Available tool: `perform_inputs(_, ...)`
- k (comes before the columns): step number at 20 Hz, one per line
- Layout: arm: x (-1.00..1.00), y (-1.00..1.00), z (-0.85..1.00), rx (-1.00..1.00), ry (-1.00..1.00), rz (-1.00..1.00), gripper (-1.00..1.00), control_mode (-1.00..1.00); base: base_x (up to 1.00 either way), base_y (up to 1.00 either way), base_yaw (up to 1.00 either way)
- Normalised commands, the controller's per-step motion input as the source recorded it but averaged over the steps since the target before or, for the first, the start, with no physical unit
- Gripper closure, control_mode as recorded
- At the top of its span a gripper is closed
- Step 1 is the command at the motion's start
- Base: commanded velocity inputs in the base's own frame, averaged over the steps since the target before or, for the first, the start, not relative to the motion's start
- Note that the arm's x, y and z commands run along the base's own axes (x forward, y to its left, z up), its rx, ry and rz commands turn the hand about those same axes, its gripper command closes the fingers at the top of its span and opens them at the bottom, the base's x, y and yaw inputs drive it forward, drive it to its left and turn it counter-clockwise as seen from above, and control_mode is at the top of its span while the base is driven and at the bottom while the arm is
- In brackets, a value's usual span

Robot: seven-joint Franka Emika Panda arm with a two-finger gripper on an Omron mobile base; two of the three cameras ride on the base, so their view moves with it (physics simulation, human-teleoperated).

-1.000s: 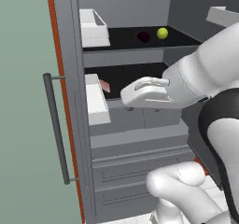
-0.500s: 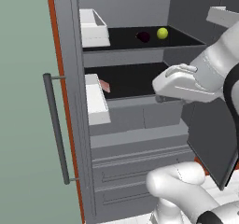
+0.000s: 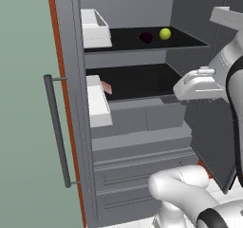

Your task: Open the fridge, remove the pear, eggplant, and steak, and place them on any counter.

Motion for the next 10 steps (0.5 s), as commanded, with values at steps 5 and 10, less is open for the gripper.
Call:
perform_inputs(5, 0.0, -0.21, 0.06, 0.0, -0.03, -0.02, -1.0, -1.0, 0.0, 0.0, 0.0)
perform_inputs(10, 0.0, -0.08, -0.02, 0.0, -0.22, 0.0, -1.0, -1.0, 0.0, 0.0, 0.0)
